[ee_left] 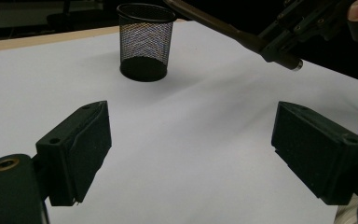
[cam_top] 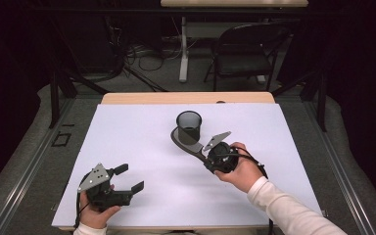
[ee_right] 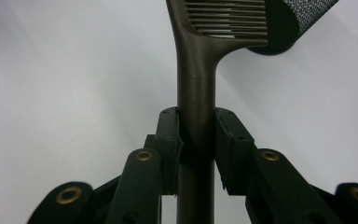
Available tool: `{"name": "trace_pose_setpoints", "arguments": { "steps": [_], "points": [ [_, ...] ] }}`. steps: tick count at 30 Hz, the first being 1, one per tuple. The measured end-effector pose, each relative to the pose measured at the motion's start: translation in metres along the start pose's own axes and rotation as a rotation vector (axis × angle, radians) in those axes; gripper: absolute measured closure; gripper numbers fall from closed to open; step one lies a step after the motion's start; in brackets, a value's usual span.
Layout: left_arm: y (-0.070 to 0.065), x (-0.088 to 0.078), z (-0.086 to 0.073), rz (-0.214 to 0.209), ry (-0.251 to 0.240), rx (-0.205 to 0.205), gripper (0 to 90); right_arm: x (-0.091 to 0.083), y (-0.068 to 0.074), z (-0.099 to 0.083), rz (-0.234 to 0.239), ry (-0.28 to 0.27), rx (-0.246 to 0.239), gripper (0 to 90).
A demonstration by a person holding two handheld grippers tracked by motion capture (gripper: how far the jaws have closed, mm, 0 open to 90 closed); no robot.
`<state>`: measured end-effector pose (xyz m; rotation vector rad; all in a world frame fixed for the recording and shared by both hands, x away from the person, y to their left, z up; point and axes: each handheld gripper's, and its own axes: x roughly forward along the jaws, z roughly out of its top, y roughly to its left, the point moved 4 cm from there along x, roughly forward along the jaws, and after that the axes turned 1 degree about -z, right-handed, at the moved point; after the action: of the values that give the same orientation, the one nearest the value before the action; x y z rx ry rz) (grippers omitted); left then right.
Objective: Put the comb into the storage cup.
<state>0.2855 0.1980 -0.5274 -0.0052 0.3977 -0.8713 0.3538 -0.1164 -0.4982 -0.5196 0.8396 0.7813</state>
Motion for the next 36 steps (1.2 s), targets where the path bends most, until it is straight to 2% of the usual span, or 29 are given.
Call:
{"name": "trace_pose_setpoints", "arguments": {
  "steps": [3, 10, 16, 20, 22, 36],
  "points": [
    [0.0, 0.0, 0.0, 0.0, 0.0, 0.0, 12.1, -0.001, 0.0, 0.001, -0.003, -0.013, 0.004, 72.8],
    [0.0, 0.0, 0.0, -0.002, 0.002, -0.001, 12.1, -0.005, -0.001, 0.005, -0.028, -0.088, 0.005, 72.8],
    [0.001, 0.0, 0.0, -0.002, 0.003, -0.001, 12.2, -0.009, -0.001, 0.009, -0.029, -0.14, 0.019, 72.8],
    [0.001, 0.001, 0.0, -0.006, 0.002, -0.003, 12.4, -0.01, -0.002, 0.01, -0.032, -0.156, 0.025, 72.9],
    [0.001, 0.0, 0.0, -0.008, 0.004, -0.002, 12.5, -0.01, -0.003, 0.011, -0.036, -0.187, 0.032, 72.9],
    [0.001, 0.001, -0.001, -0.005, 0.004, -0.001, 12.6, -0.01, -0.001, 0.018, -0.042, -0.26, 0.039, 72.9]
  ]
}}
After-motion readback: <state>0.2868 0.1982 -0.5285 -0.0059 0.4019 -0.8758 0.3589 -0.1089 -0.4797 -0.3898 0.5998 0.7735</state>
